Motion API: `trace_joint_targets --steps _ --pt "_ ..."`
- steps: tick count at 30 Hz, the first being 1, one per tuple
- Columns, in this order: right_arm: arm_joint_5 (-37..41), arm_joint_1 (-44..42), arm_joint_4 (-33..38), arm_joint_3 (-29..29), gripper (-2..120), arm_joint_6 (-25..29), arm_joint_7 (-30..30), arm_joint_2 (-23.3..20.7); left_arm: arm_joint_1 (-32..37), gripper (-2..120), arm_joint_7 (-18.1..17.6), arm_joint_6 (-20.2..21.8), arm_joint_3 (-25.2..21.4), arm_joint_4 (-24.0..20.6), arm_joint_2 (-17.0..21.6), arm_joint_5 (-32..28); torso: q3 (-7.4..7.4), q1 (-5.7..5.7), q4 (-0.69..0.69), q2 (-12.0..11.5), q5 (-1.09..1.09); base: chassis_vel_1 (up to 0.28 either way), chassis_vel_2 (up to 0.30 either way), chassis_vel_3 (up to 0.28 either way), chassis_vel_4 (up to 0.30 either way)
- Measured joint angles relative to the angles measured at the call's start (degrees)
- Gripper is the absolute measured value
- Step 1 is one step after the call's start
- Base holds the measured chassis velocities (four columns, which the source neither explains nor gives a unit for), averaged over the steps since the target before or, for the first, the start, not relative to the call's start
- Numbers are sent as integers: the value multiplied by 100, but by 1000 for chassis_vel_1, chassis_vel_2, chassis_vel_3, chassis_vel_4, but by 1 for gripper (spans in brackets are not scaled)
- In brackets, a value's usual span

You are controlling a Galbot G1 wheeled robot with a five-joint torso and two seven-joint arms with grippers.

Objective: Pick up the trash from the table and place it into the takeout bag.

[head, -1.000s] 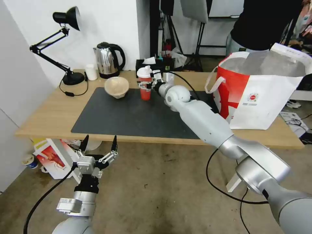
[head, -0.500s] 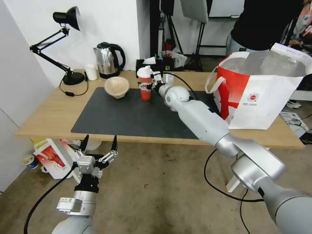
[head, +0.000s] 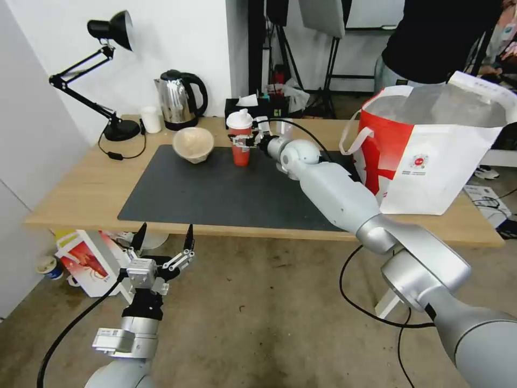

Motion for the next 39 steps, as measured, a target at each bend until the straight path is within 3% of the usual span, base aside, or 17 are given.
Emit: trace_joint_targets --steps 10,18,25,29,30,34,35,39 --pt "17 -54 8 53 49 26 -85 -29 -3 99 -2 -7 -8 -16 -10 12 0 0 0 0 0 0 0 0 0" --pt "169 -160 546 63 35 -15 66 -350 -24 100 -7 -9 -14 -19 -6 12 0 0 1 0 1 0 0 0 0" --pt "785 -350 1965 181 19 -134 680 -1148 -61 100 -24 -11 -27 -18 8 -48 0 0 -2 0 2 0 0 0 0" --pt "1168 -618 3242 323 9 -259 1043 -1913 -75 99 -32 -10 -36 -43 13 -77 0 0 0 0 2 0 0 0 0" --pt "1168 -618 3242 323 9 -259 1043 -1913 -75 99 -32 -10 -36 -43 13 -77 0 0 0 0 2 0 0 0 0" --pt "1618 -947 4593 718 8 -391 1503 -2946 -82 99 -39 -10 -37 -37 28 -88 0 0 -4 0 3 0 0 0 0" --pt "1618 -947 4593 718 8 -391 1503 -2946 -82 99 -39 -10 -37 -37 28 -88 0 0 -4 0 3 0 0 0 0" --pt "1907 -1075 5679 1086 8 -598 2167 -3802 -106 99 -39 -12 -18 -24 42 -91 -1 -1 -3 1 -1 0 0 0 0"
